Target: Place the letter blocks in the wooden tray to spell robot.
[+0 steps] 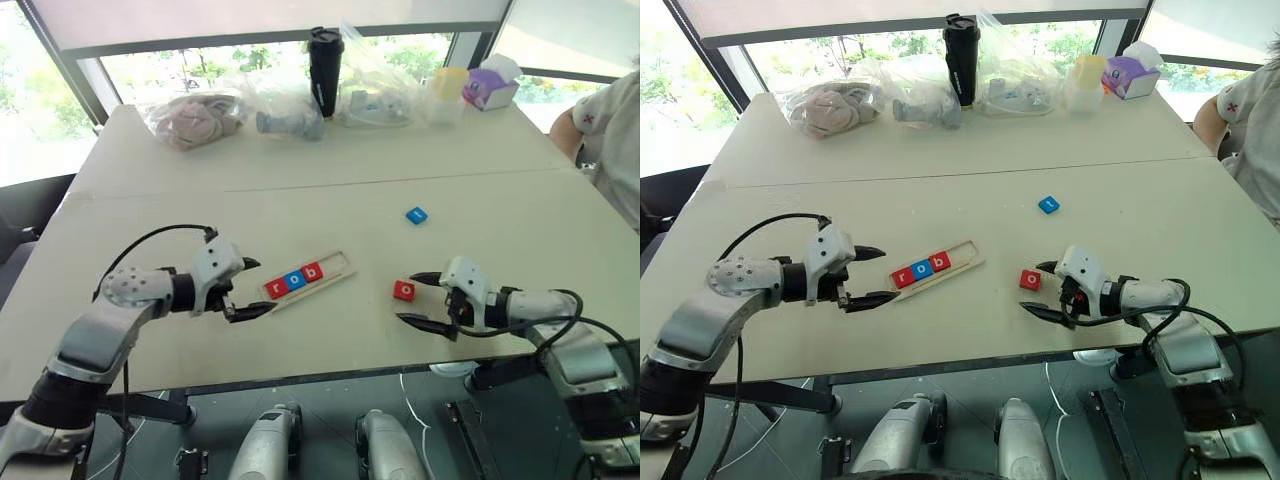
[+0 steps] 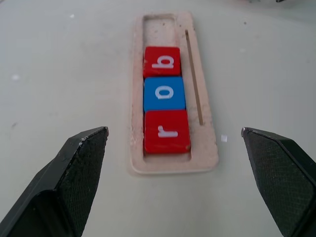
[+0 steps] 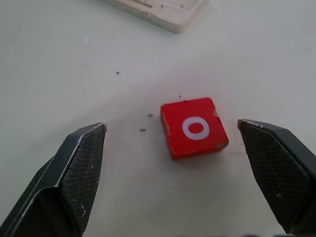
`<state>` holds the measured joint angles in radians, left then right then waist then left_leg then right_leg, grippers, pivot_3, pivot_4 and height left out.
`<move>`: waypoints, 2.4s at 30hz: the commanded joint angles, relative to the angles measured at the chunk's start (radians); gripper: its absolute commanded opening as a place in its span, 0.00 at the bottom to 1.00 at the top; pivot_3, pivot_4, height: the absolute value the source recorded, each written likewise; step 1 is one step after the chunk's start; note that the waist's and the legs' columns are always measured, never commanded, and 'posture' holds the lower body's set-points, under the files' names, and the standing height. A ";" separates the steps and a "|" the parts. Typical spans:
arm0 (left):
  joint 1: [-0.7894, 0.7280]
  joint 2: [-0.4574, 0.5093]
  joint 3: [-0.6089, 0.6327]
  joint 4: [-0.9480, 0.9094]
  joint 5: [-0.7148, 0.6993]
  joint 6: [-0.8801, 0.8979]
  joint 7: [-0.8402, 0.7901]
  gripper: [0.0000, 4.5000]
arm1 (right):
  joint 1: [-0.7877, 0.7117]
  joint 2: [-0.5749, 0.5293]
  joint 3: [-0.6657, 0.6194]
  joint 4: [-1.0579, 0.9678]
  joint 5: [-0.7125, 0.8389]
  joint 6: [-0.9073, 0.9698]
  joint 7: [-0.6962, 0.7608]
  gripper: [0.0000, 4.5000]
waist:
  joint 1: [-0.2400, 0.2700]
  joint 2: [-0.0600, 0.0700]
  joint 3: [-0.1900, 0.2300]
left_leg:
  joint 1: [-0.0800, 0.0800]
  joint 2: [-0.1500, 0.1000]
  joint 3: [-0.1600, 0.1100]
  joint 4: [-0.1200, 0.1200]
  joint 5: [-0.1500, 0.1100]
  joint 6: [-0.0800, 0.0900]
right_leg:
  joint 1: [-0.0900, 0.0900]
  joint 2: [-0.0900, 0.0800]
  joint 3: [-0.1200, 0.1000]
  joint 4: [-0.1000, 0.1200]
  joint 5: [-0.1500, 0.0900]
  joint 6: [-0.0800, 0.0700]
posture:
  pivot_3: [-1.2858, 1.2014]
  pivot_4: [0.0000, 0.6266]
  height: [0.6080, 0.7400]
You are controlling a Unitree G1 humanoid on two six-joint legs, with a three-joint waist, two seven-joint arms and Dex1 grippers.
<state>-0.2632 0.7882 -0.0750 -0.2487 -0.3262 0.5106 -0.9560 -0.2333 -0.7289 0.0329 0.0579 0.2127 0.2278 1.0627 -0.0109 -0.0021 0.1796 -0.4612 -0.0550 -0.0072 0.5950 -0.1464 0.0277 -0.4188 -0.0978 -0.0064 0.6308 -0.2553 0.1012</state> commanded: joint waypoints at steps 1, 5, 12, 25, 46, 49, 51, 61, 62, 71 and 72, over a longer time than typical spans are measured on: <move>0.018 0.012 0.046 -0.048 -0.015 0.017 0.015 1.00 | -0.048 -0.003 0.018 0.086 -0.022 -0.076 0.035 0.98 | 0.000 0.000 0.000 | 0.000 0.000 0.000 0.000 0.000 0.000 | 0.000 0.000 0.000 0.000 0.000 0.000 | 0.52 0.24 1.00; 0.041 0.009 0.051 -0.061 -0.008 0.024 0.032 1.00 | -0.073 0.003 0.024 0.126 -0.009 -0.075 0.063 0.98 | 0.002 0.000 0.000 | 0.001 0.000 0.000 0.001 0.000 0.000 | 0.001 0.000 0.000 0.000 0.000 0.000 | 0.52 0.24 1.00; 0.030 -0.010 -0.002 -0.014 0.073 -0.020 0.068 1.00 | -0.061 0.023 0.036 0.124 -0.005 -0.058 0.070 0.48 | 0.002 0.000 0.000 | 0.001 0.000 0.000 0.001 0.000 0.000 | 0.001 0.000 0.000 0.000 0.000 0.000 | 0.52 0.24 1.00; 0.003 -0.070 -0.094 0.061 0.152 -0.098 0.047 1.00 | -0.032 0.037 0.016 0.081 -0.005 -0.046 0.005 0.25 | 0.000 -0.001 -0.002 | 0.002 0.000 0.000 0.001 0.000 0.000 | 0.002 0.000 0.000 0.001 0.001 0.000 | 0.52 0.24 1.00; -0.082 -0.047 -0.117 0.289 0.328 -0.231 0.132 1.00 | -0.094 -0.016 0.005 -0.158 0.089 0.108 0.065 0.25 | -0.003 0.000 -0.002 | 0.015 0.001 0.000 -0.002 -0.001 0.000 | 0.013 -0.001 0.001 0.000 0.001 0.000 | 0.52 0.24 1.00; -0.098 -0.014 -0.080 0.298 0.304 -0.244 0.113 1.00 | -0.219 -0.007 0.061 -0.112 0.061 0.181 0.074 0.25 | -0.011 0.000 -0.002 | 0.015 0.002 0.001 -0.002 -0.001 0.000 | 0.012 -0.001 0.000 0.000 0.001 0.000 | 0.52 0.24 1.00; -0.099 0.018 -0.042 0.288 0.260 -0.228 0.074 1.00 | -0.314 0.029 0.100 -0.035 0.030 0.177 0.068 0.25 | -0.012 -0.001 -0.002 | 0.015 0.002 0.001 -0.003 -0.001 0.000 | 0.011 -0.001 0.000 0.000 0.001 0.000 | 0.52 0.24 1.00; 0.020 0.170 0.173 -0.043 -0.085 0.086 -0.128 1.00 | -0.631 0.257 0.322 0.397 -0.177 0.022 0.068 0.25 | -0.001 -0.001 -0.002 | -0.002 0.000 0.003 -0.003 -0.001 -0.001 | -0.008 -0.002 -0.001 0.001 0.003 -0.001 | 0.52 0.24 1.00; 0.023 0.168 0.191 -0.065 -0.109 0.110 -0.122 1.00 | -0.637 0.269 0.325 0.421 -0.182 0.004 0.075 0.25 | 0.000 -0.001 -0.002 | -0.002 0.000 0.003 -0.003 -0.001 -0.001 | -0.007 -0.002 -0.001 0.001 0.004 -0.001 | 0.52 0.24 1.00; 0.049 0.148 0.247 -0.200 -0.209 0.226 -0.039 1.00 | -0.655 0.308 0.338 0.499 -0.213 -0.046 0.131 0.25 | -0.007 -0.001 -0.002 | 0.000 0.000 0.002 -0.002 0.000 -0.001 | -0.005 0.000 -0.001 0.003 0.006 0.003 | 0.52 0.24 1.00; 0.051 0.147 0.246 -0.205 -0.213 0.230 -0.032 1.00 | -0.656 0.309 0.336 0.501 -0.215 -0.046 0.132 0.25 | -0.007 -0.001 -0.002 | 0.000 0.000 0.002 -0.002 0.000 -0.001 | -0.005 0.000 -0.001 0.003 0.006 0.003 | 0.52 0.24 1.00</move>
<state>-0.2083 0.9350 0.1433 -0.4254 -0.5237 0.7365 -1.0004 -0.8694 -0.4251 0.3801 0.5597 0.0022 0.1914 1.1877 -0.0177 -0.0030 0.1778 -0.4610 -0.0544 -0.0048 0.5928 -0.1464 0.0261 -0.4243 -0.0973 -0.0073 0.6347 -0.2492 0.1043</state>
